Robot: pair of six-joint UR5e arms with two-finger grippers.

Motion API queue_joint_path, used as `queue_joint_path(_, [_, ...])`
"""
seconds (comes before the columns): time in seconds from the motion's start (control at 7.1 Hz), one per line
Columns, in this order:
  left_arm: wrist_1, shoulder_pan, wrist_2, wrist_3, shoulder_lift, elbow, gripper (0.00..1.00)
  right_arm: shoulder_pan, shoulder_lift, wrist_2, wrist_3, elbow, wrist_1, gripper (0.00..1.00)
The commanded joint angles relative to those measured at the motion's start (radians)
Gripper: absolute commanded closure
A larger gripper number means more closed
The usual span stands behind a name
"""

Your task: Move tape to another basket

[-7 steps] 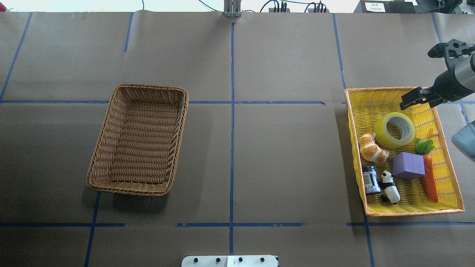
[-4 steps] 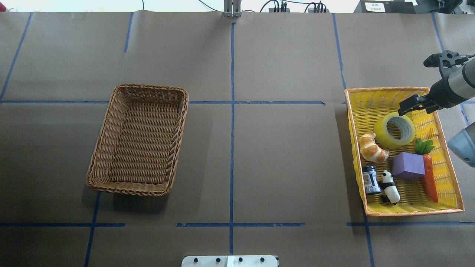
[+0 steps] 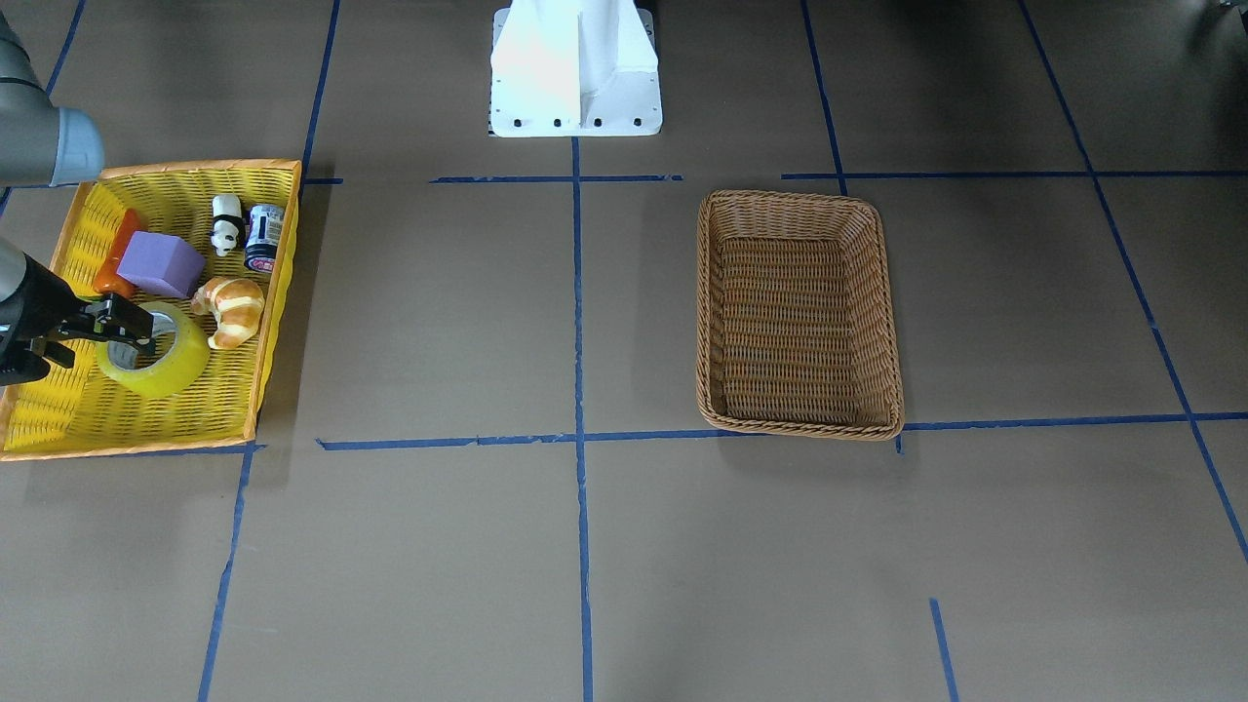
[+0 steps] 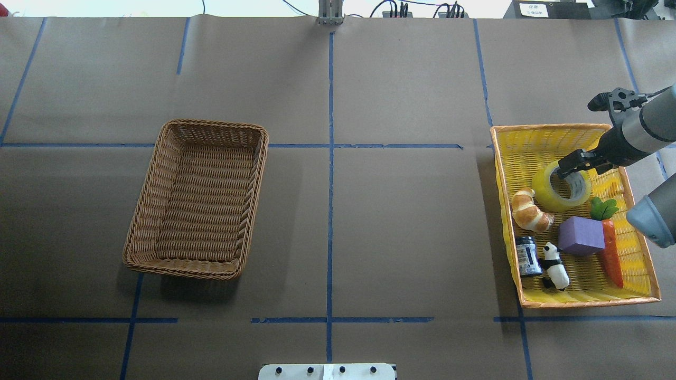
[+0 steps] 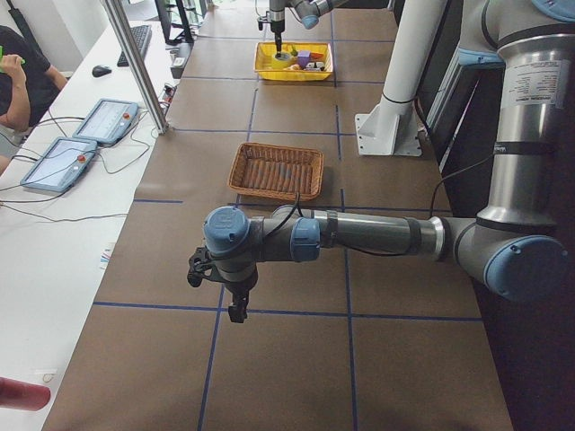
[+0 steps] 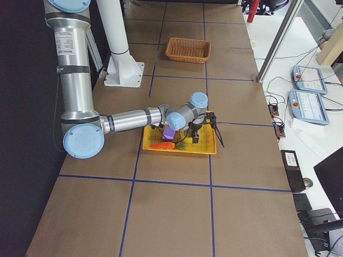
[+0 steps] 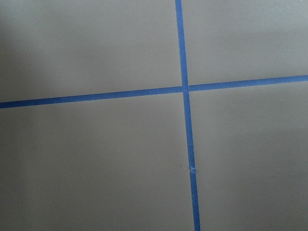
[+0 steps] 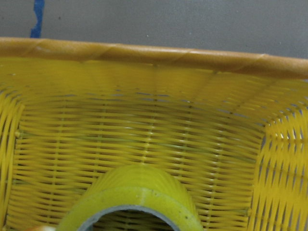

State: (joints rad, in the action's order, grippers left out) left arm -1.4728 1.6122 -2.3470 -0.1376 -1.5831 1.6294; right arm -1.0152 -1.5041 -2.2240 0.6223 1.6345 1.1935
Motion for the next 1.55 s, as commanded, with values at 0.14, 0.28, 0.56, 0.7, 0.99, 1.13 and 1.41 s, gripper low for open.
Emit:
queue_joint_path(0.14, [0.002,0.0,-0.002,0.018,0.0,0.017,0.0,0.015,-0.004,0.003,-0.003,-0.031,-0.002,0.0])
queue_joint_path(0.28, [0.006,0.0,-0.002,0.018,0.002,0.026,0.0,0.027,-0.001,0.003,-0.001,-0.047,-0.003,0.0])
queue_joint_path(0.56, [0.006,0.0,-0.002,0.018,0.002,0.027,0.0,0.029,0.001,0.013,-0.001,-0.048,-0.003,0.07])
queue_joint_path(0.7, [0.008,0.0,-0.002,0.018,0.002,0.036,0.0,0.029,-0.001,0.015,0.0,-0.048,-0.002,0.38])
queue_joint_path(0.99, [0.015,0.0,-0.005,0.021,0.002,0.052,0.0,0.027,0.007,0.015,-0.003,-0.048,-0.002,0.86])
queue_joint_path(1.13, [0.014,0.0,-0.03,0.038,0.002,0.055,0.0,0.026,0.005,0.012,-0.003,-0.044,-0.002,0.99])
queue_joint_path(1.41, [0.014,0.0,-0.031,0.047,0.002,0.07,0.0,0.011,0.007,0.006,0.0,-0.035,-0.002,1.0])
